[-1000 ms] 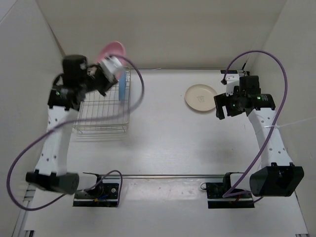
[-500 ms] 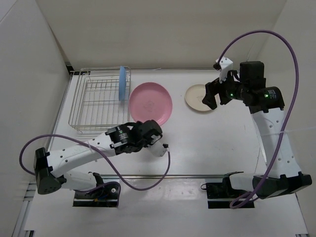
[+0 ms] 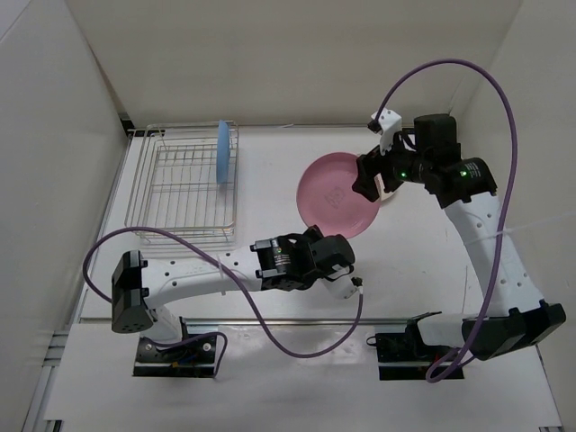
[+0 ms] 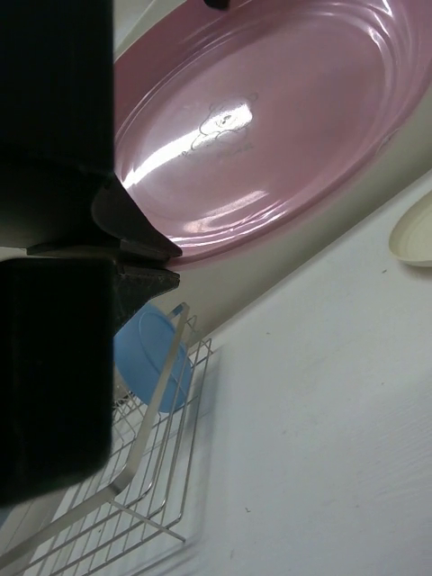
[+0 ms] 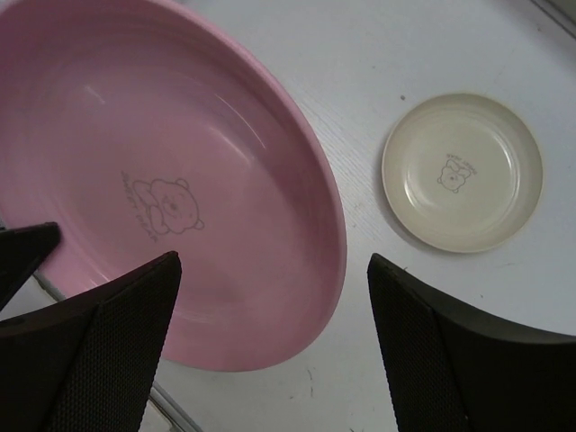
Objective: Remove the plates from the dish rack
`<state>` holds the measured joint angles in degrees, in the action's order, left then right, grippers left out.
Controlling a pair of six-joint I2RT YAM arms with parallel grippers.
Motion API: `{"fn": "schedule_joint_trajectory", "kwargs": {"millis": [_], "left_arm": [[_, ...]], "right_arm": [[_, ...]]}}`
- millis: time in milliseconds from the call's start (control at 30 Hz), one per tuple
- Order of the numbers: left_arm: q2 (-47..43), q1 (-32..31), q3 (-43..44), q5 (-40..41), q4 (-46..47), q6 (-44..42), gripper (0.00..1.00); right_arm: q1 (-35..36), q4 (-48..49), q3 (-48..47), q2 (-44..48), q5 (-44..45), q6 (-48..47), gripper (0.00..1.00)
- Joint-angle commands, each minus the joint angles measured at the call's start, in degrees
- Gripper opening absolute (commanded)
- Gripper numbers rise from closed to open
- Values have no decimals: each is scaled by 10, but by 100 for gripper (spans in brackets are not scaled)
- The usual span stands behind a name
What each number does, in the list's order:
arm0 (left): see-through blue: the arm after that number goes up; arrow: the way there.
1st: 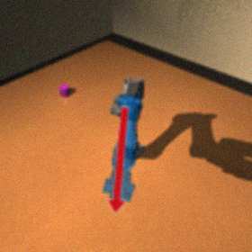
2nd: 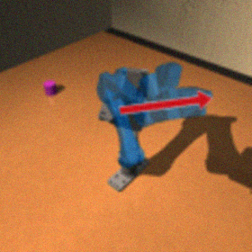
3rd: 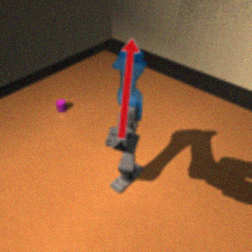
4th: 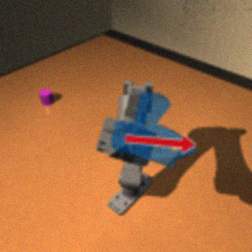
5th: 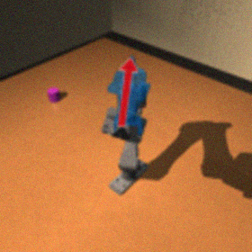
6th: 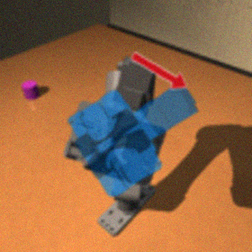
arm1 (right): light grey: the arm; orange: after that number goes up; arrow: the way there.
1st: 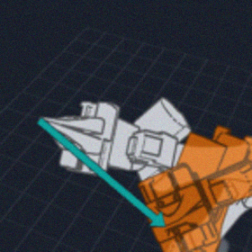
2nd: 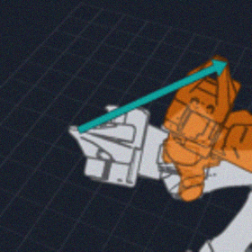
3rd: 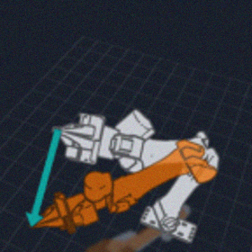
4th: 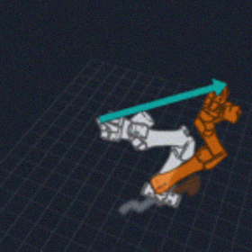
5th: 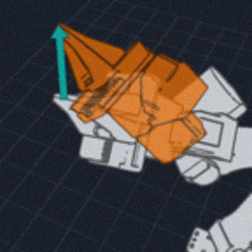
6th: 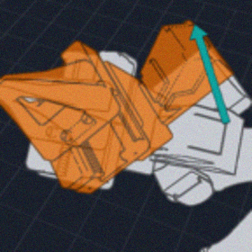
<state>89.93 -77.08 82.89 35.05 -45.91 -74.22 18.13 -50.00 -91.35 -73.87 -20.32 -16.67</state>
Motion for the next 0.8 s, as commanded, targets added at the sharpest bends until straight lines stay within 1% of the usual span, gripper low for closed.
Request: {"fn": "schedule_joint_trajectory", "kwargs": {"millis": [0, 100, 133, 200, 233, 267, 300, 333, 367, 400, 433, 567, 600, 667, 700, 733, 767], "left_arm": [[-21, -2, 18, 18, 33, -9, 11], [-21, -7, 12, 18, 26, -9, 11], [-21, -7, 18, 18, 26, -9, 11], [-21, -7, 18, 18, 26, -4, 11], [-21, -7, 18, 18, 32, -4, 11], [-21, -7, 18, 18, 32, -4, 11], [-21, -7, 13, 18, 39, 2, 11], [-21, -7, 13, 18, 44, 2, 11], [-21, -7, 7, 24, 44, 2, 11], [-26, -7, -2, 24, 44, 2, 11], [-27, -7, -10, 24, 49, 7, 11], [-27, 0, -3, 24, 55, 27, 11], [-27, 0, 3, 19, 55, 27, 15], [-20, 18, 32, 13, 43, 41, 36], [-20, 18, 41, 13, 43, 41, 52], [-14, 29, 52, 13, 33, 50, 86], [-14, 43, 71, 7, 28, 60, 91]], "right_arm": [[3, 40, 28, 6, 14, 2, 87], [3, 46, 41, 6, 21, 2, 84], [3, 52, 41, 6, 21, 2, 80], [3, 58, 46, 6, 27, 2, 80], [3, 58, 46, 6, 27, 2, 71], [3, 58, 46, 6, 33, 2, 68], [3, 58, 46, 0, 33, 8, 52], [3, 58, 46, -1, 33, 8, 52], [3, 58, 46, -1, 33, 8, 27], [3, 58, 46, -1, 38, 13, 17], [3, 58, 46, -1, 38, 13, 0], [3, 65, 46, -1, 56, 18, 0], [3, 65, 46, -1, 62, 24, 0], [3, 76, 57, -1, 68, 24, 0], [3, 76, 57, -7, 77, 29, 0], [3, 87, 71, -7, 98, 35, 0], [3, 95, 71, -14, 112, 35, 0]]}}
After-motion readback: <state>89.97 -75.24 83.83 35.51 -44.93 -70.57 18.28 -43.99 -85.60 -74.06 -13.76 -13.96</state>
